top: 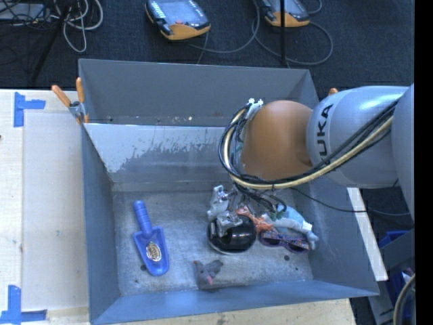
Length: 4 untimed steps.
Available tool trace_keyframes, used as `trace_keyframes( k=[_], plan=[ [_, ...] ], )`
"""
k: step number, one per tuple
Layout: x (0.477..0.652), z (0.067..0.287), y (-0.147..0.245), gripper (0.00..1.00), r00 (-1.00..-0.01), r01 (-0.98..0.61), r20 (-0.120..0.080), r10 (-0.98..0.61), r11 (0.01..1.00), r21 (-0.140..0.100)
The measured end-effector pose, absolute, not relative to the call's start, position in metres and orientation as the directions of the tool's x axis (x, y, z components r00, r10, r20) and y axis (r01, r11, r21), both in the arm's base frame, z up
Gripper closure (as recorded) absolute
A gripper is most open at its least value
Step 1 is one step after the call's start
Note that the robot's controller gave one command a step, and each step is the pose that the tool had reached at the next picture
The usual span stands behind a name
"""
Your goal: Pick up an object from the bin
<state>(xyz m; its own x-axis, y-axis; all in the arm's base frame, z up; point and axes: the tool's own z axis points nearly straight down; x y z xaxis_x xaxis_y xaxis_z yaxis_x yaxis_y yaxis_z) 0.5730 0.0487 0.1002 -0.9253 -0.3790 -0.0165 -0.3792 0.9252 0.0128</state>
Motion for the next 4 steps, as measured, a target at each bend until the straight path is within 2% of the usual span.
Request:
trace_keyframes(
  k=[4],
  plan=[
    [0.5733,0.1003,0.0484,1.0,-0.927,-0.375,-0.018,-0.375,0.927,0.013]
  ],
)
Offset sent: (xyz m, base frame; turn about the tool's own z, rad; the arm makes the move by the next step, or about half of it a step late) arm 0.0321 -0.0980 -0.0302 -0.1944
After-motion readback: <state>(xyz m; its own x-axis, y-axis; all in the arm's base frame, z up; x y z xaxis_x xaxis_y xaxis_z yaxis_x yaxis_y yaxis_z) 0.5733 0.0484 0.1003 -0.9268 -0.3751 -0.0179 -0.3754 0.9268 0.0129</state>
